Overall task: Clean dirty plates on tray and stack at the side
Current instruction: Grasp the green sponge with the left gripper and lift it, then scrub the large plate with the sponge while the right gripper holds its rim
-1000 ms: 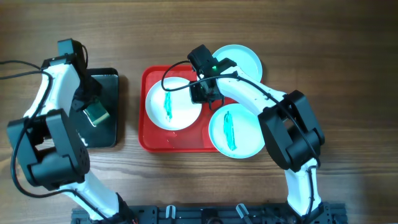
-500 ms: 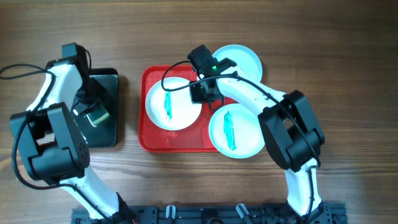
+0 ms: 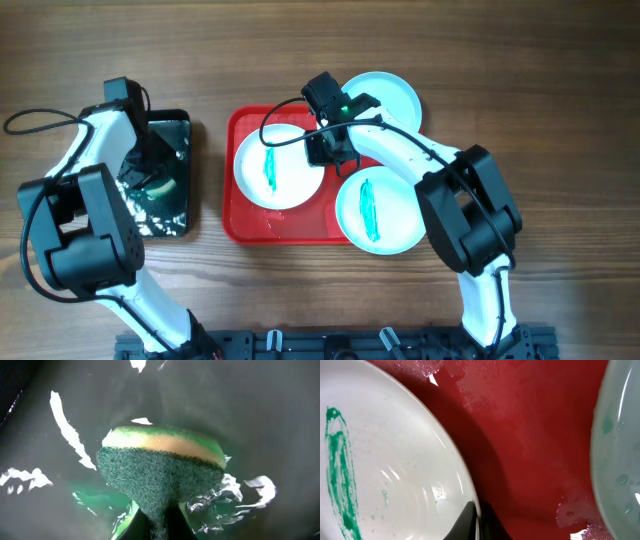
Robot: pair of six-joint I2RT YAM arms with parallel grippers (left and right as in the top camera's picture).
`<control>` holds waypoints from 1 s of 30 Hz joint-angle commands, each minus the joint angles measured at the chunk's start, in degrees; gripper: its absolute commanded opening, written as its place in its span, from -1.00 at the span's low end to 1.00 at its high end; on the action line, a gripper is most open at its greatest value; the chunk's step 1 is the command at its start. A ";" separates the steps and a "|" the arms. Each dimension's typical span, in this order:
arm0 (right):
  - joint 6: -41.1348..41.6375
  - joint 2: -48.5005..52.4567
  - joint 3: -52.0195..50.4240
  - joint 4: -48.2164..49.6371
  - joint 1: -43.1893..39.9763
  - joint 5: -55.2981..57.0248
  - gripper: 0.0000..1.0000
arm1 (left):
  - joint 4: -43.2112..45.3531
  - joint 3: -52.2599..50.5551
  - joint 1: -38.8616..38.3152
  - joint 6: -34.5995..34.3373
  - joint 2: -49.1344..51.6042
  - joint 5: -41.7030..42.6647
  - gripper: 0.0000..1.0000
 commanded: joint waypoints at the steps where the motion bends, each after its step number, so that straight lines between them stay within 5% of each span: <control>1: -0.28 2.43 -0.15 0.76 -0.02 1.27 -0.76 | -5.64 3.87 0.09 0.79 -1.42 1.20 -0.92; 4: -0.37 2.43 -0.15 0.81 -0.04 1.27 -0.75 | -10.29 8.59 0.09 4.28 -3.30 3.04 -0.92; 7: -0.44 2.38 -0.13 0.79 -0.04 0.48 -0.79 | -13.42 13.62 0.02 11.96 -5.16 13.53 -0.92; 13: -3.39 2.38 -0.13 0.90 -2.10 -7.43 -0.91 | -12.57 13.38 -4.76 13.73 -5.77 24.55 -0.92; 20: -5.20 2.40 -0.15 0.87 -3.63 -11.23 -0.91 | -6.93 13.38 -16.63 13.79 -2.97 24.41 -0.92; 30: -5.31 2.40 -0.15 1.05 -3.65 -11.23 -0.91 | -4.48 13.38 -28.44 13.77 9.38 5.38 -0.92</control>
